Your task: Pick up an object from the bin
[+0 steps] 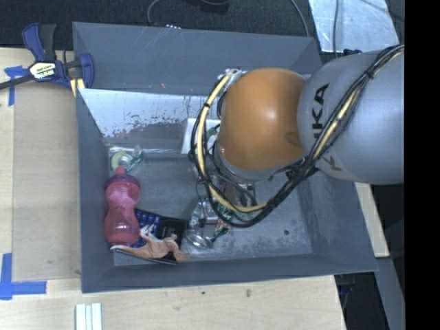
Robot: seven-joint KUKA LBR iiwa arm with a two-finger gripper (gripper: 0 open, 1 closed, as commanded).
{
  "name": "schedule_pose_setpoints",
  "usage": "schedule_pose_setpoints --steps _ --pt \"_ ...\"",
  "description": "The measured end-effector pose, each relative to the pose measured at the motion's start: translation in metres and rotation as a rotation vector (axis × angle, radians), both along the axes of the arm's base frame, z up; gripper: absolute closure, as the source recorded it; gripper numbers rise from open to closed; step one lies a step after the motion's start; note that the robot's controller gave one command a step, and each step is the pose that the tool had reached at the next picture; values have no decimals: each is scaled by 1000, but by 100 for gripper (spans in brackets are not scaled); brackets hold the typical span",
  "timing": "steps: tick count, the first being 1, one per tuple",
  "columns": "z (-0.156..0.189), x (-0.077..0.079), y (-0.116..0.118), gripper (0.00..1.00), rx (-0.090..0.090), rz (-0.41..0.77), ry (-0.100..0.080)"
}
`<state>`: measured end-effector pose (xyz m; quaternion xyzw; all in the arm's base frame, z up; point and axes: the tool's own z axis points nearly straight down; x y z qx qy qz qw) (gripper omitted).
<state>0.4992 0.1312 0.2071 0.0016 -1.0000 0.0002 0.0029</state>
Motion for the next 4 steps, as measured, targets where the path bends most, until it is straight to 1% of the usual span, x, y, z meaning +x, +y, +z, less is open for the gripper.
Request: schedule_pose_setpoints --steps 1,3,4 --pt "4 2 -1 100 1 -4 -8" --pt "4 2 -1 100 1 2 -8" --pt "13 3 5 100 2 262 -10"
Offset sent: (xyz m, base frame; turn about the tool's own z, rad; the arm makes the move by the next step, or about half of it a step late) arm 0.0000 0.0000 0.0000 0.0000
